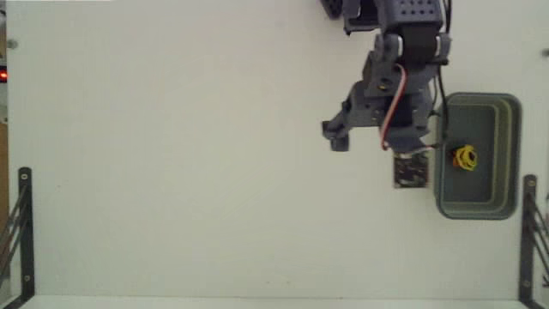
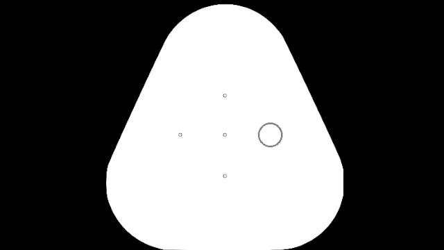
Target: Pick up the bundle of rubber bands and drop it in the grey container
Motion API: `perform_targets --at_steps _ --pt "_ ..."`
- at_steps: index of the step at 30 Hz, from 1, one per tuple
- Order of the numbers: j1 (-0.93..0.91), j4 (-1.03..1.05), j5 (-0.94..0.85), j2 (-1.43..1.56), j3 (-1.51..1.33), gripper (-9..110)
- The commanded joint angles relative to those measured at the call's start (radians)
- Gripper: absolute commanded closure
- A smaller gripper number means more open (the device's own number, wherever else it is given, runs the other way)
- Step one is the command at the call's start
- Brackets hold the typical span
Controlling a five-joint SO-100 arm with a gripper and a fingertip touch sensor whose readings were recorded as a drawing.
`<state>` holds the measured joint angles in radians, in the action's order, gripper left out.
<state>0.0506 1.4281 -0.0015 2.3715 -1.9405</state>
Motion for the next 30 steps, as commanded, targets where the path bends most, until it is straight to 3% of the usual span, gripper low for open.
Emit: perform_targets --at_steps 1,30 --pt "-0.014 0.002 0.002 0.061 -0.012 -9" --pt "-0.051 0.002 0.002 0.109 -0.059 -9"
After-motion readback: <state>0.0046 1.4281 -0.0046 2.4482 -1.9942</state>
